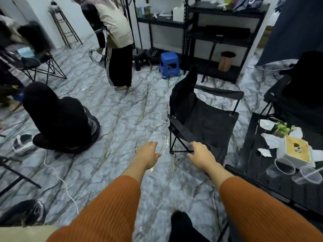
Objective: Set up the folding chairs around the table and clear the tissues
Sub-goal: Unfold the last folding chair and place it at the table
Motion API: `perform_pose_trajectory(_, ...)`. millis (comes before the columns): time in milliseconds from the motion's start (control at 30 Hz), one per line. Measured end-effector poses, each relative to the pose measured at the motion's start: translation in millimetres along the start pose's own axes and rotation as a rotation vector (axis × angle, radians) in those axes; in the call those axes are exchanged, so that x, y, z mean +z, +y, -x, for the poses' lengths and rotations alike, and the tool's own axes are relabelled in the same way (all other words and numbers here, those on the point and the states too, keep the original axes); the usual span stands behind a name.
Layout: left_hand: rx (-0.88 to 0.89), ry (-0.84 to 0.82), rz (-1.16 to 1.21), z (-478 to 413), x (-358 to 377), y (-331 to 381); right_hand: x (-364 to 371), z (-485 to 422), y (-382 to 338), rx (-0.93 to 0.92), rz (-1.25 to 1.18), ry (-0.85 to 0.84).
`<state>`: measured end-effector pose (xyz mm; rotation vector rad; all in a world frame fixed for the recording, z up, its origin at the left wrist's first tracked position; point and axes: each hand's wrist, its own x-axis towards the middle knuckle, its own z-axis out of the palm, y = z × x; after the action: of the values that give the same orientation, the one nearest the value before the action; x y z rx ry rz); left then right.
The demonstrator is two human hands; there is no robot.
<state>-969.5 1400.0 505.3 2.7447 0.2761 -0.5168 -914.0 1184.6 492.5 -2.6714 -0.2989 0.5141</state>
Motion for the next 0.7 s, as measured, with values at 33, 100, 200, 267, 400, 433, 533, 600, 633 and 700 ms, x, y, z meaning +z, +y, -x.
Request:
perform_pose_trajectory(33,0.011,0.006,-0.003,-16,-8,-4,-3,-17,-5,0.004,-0.007,0.005)
perform_pose_trajectory(100,0.037,0.018,-0.018,-52,-25,-10,-11,-53,-14,0.018,-0.024,0.015)
perform_pose_trajectory(200,0.041,0.025,-0.029,-113,-57,-14,-29,-111,-24,0.035,-0.027,0.029)
perform_pose_trajectory(267,0.056,0.032,-0.04,-157,-80,-15,-44,-152,-30,0.047,-0.023,0.041)
perform_pose_trajectory(400,0.075,0.037,-0.047,-241,-125,-14,-73,-228,-41,0.075,-0.066,0.088)
perform_pose_trajectory(433,0.085,0.042,-0.051,-260,-135,-13,-80,-246,-43,0.086,-0.079,0.104)
perform_pose_trajectory(533,0.132,0.046,-0.084,-312,-161,-10,-96,-293,-47,0.128,-0.123,0.138)
perform_pose_trajectory(600,0.164,0.051,-0.108,-347,-175,-9,-102,-321,-47,0.168,-0.15,0.165)
perform_pose_trajectory(633,0.176,0.043,-0.109,-366,-182,-8,-104,-334,-47,0.193,-0.162,0.181)
perform_pose_trajectory(700,0.22,0.026,-0.12,-404,-194,-7,-108,-360,-46,0.243,-0.187,0.208)
